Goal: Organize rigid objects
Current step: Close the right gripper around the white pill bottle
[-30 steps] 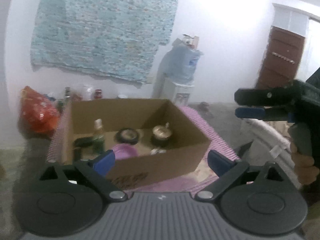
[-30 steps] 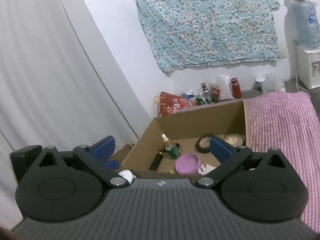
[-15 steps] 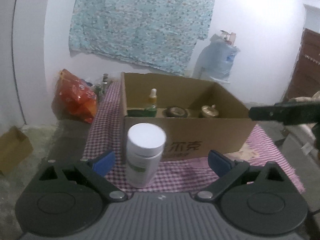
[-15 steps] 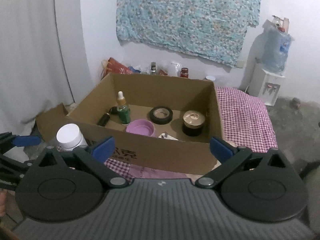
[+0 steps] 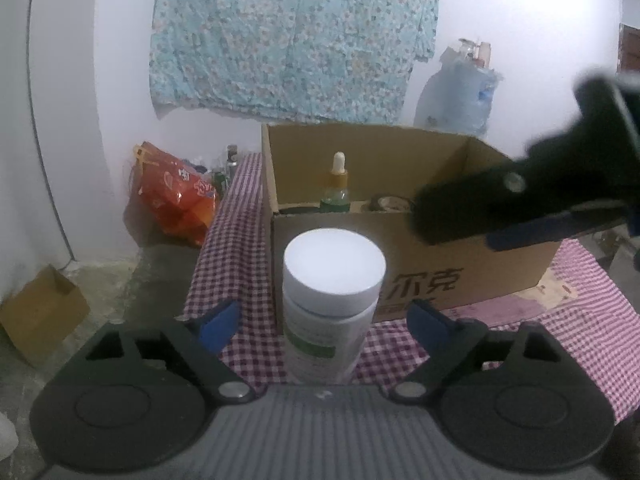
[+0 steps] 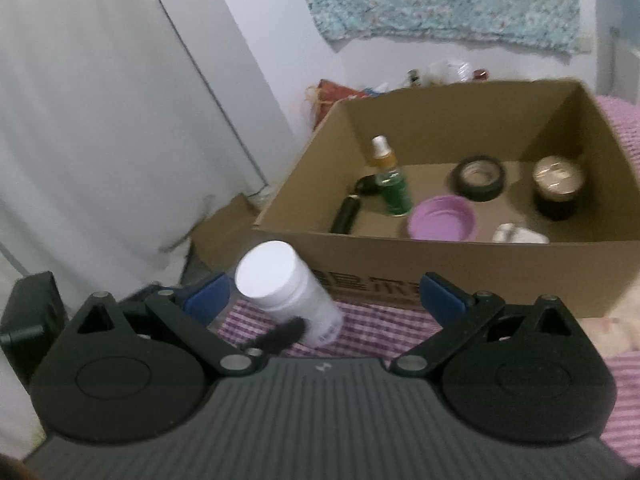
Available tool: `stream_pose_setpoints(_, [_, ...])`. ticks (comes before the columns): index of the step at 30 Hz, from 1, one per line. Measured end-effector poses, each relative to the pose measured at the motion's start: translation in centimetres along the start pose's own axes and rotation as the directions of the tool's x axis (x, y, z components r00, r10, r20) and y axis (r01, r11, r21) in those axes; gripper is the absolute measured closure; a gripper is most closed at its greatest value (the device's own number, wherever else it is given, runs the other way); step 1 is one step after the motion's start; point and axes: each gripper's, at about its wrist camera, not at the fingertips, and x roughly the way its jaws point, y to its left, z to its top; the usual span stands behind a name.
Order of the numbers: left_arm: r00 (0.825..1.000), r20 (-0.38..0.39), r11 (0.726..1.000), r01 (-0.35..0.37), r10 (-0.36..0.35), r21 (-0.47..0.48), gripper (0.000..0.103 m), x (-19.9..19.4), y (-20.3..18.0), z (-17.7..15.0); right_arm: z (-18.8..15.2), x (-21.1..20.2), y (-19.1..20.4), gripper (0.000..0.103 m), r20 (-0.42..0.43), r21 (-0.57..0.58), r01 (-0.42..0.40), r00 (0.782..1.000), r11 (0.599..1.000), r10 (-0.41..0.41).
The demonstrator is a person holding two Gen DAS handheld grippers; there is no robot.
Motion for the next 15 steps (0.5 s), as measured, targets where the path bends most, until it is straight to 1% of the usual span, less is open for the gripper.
stream_pose_setpoints(1, [1.000,-0.006,1.000,0.002,-0.002,0.000,0.018,0.3,0.1,0.0,0.1,0.4,0.0,0.002,-0.005,0.007,-0.021,1.000,1.000,0.021])
stream_pose_setpoints(3, [1.000,-0.017,1.000,0.011,-0.011,-0.005,0.026,0.8,0.2,0.0,0.4,1.5,0.2,0.002,-0.018,0.019,-0.055,0.998,0.998,0.055])
stream_pose_setpoints(7, [0.999,-0.048,1.000,0.018,-0.018,-0.016,0.036,1.6,0.4,0.3,0.6,3.7,0.4,0.003,-0.042,0.056,-0.099,0.994,0.994,0.101])
stream_pose_setpoints(9, [0.998,-0.056,1.000,0.019,-0.020,-0.023,0.042,1.8,0.4,0.4,0.7,4.4,0.4,0.009,-0.049,0.073,-0.118,0.991,0.990,0.122])
stream_pose_setpoints(11, [0.998,-0.063,0.999,0.021,-0.023,-0.029,0.045,2.1,0.5,0.7,0.6,4.7,0.4,0.013,-0.054,0.085,-0.125,0.990,0.989,0.130])
stream_pose_setpoints(13, [0.998,-0.065,1.000,0.013,-0.015,-0.028,0.047,2.2,0.5,0.8,0.7,5.2,0.4,0.021,-0.062,0.101,-0.134,0.988,0.986,0.141])
stream_pose_setpoints(15, [0.998,-0.065,0.999,0.018,-0.020,-0.034,0.048,2.2,0.6,0.8,0.7,5.5,0.2,0.032,-0.071,0.123,-0.143,0.986,0.982,0.153])
